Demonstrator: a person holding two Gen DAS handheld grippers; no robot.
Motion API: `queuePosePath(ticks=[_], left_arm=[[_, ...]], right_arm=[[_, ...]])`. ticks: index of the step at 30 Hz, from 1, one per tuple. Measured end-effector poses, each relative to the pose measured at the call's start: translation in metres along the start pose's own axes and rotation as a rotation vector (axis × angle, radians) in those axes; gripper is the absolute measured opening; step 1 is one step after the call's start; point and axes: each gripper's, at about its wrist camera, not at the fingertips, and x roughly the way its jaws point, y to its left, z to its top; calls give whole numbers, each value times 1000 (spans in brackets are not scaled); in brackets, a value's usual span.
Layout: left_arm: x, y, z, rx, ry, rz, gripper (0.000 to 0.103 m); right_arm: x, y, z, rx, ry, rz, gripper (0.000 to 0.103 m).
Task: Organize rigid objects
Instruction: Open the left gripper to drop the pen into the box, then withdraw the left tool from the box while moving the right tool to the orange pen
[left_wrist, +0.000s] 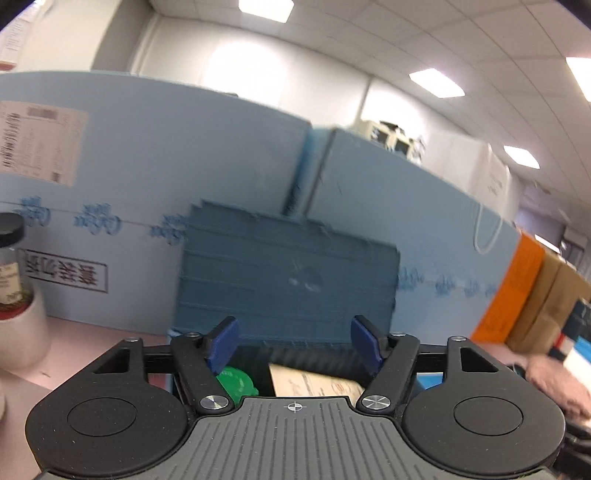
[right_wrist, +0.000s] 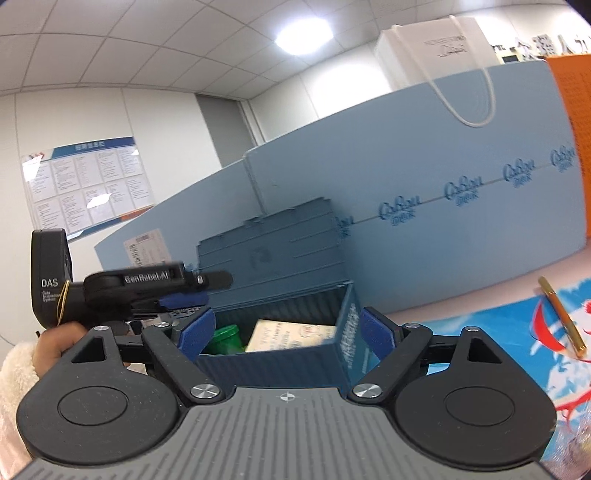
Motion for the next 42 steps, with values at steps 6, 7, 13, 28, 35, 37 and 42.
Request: queuePosePath(ticks=[6,7,13,28,35,37,42], left_arm=[[-6,3,8,-46,-17,-40,76],[-7,1,8,-47,-21,-57,77],[-18,-21,11,-17,-36,-122,87],[-1,-66,10,-46,17,-307,97],[26,-83,-1,-78,59,-330,98],[35,-90,-6,-67,81,-317,98],[49,-99,-18,-24,121,-337,98]], right_arm=[[1,6,4,-10,-10,2,87],[0,6,5,-8,-13,2,88],[-6,5,11,3,-41,-19,92],[-33,-9,33,-13,-167,-246,103],[-31,-32,33,-114,-157,-487,103],[-28,-44,31,-106,-139,-561,103],[-14,-79,23,-88,-57,-696,103]])
